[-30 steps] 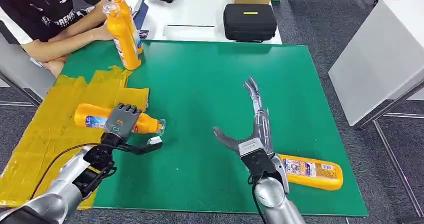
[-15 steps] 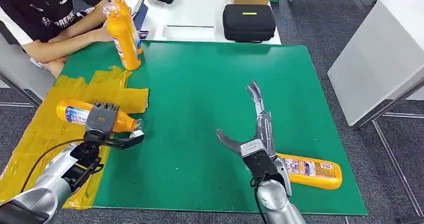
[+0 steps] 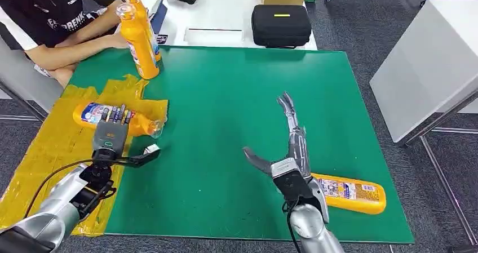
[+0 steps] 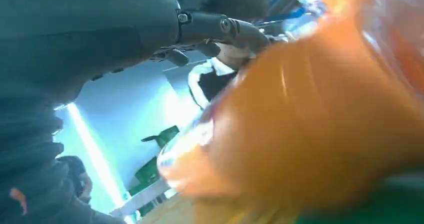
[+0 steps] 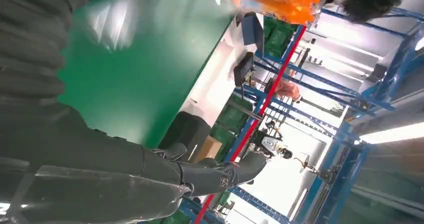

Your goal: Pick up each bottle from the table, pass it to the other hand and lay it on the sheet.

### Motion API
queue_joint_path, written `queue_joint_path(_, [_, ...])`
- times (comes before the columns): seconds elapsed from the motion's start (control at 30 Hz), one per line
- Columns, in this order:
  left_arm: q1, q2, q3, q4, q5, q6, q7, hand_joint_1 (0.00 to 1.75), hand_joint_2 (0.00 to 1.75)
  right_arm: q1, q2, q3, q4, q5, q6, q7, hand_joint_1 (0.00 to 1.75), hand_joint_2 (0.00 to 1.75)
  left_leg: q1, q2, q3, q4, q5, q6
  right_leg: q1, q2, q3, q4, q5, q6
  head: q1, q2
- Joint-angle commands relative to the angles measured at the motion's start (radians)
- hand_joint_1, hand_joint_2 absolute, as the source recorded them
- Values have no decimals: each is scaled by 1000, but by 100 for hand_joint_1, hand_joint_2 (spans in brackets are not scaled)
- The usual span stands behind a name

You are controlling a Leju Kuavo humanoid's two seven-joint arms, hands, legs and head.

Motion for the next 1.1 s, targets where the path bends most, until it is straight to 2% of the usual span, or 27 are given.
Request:
queue_joint_path(0.03, [-23,-10,20,52,3,51,68,0,0,-24,-4,1,29,74,-3,41,0,175,0,0,6,1,-3,1,1,0,6,0,-3,-5,0,0])
queue_joint_path(0.13, [-12,-22,72,43,21,102,79,0,0,-24,-15,18,31,145,-6,72,0,175,0,0,8,1,-4,1,1,0,8,0,-4,-6,0,0])
queue_joint_path(0.23, [5,-50,198,23,119,221,6,0,0,-2,-30,33,1,243,-26,110,0,175,0,0,4,0,-2,1,0,0,5,0,-2,-4,0,0])
queue_joint_path(0.33, [5,-50,198,23,119,221,6,0,0,-2,-30,33,1,243,-26,110,0,175,0,-1,3,0,-2,1,0,-1,4,0,-2,-4,0,0])
queue_joint_path(0.37, [5,-50,198,23,119,221,6,0,0,-2,-30,33,1,243,-26,110,0,175,0,-2,8,1,-5,1,1,-2,8,1,-5,-6,0,0])
queue_joint_path(0.4, [11,-64,259,11,182,258,-57,0,0,4,-37,35,-7,280,-32,125,0,175,0,0,4,0,-2,1,1,0,4,0,-2,-4,0,0])
queue_joint_path(0.53, [11,-64,259,11,182,258,-57,0,0,4,-37,35,-7,280,-32,125,0,175,0,0,4,0,-2,1,1,0,4,0,-2,-4,0,0])
queue_joint_path(0.57, [18,-76,316,-1,250,280,-134,0,0,9,-43,37,-16,314,-39,139,0,175,0,-1,5,1,-3,1,1,-1,5,0,-3,-5,0,0])
queue_joint_path(0.6, [114,-219,695,-218,733,132,-848,0,0,85,-122,19,-132,502,8,191,0,175,0,-2,8,1,-4,1,1,-2,8,1,-4,-6,0,0])
queue_joint_path(0.63, [132,-229,699,-252,761,97,-874,0,0,89,-131,17,-135,515,20,193,0,175,0,-4,5,1,-3,1,0,-4,6,0,-4,-5,0,0])
queue_joint_path(0.73, [213,-254,676,-386,856,-43,-919,0,0,102,-163,-5,-125,567,69,222,0,175,-1,-5,15,3,-10,3,0,-5,17,1,-10,-9,0,0])
queue_joint_path(0.77, [226,-260,670,-401,882,-86,-934,0,0,107,-174,-11,-117,583,82,240,0,175,-2,-5,14,3,-9,3,-1,-5,16,1,-9,-8,0,0])
queue_joint_path(0.83, [253,-272,663,-441,1005,-279,-998,0,0,121,-203,-21,-104,602,105,270,0,175,-2,-2,7,1,-4,2,-1,-2,8,-1,-4,-5,0,0])
queue_joint_path(0.87, [280,-280,633,-486,1049,-342,-998,0,0,148,-228,-33,-103,613,122,278,0,175,-3,-5,13,1,-8,3,-1,-4,15,-1,-7,-7,0,0])
queue_joint_path(0.9, [292,-286,610,-510,1077,-377,-998,0,0,171,-242,-44,-110,610,142,283,0,175,-2,-4,7,0,-5,2,-1,-4,8,-2,-4,-4,0,0])
queue_joint_path(1.0, [301,-299,564,-530,1127,-420,-998,0,0,226,-285,-73,-140,591,180,273,0,175,-2,-6,10,1,-7,2,-1,-6,12,0,-7,-6,0,0])
queue_joint_path(1.03, [319,-294,527,-581,1203,-492,-998,0,0,242,-306,-84,-152,577,204,254,0,175,-2,-6,5,1,-5,1,-1,-6,7,-1,-5,-3,0,0])
queue_joint_path(1.1, [349,-285,480,-651,1303,-568,-998,0,0,258,-336,-128,-145,541,224,230,0,175,-3,-6,7,2,-7,2,-1,-6,10,1,-8,-3,0,0])
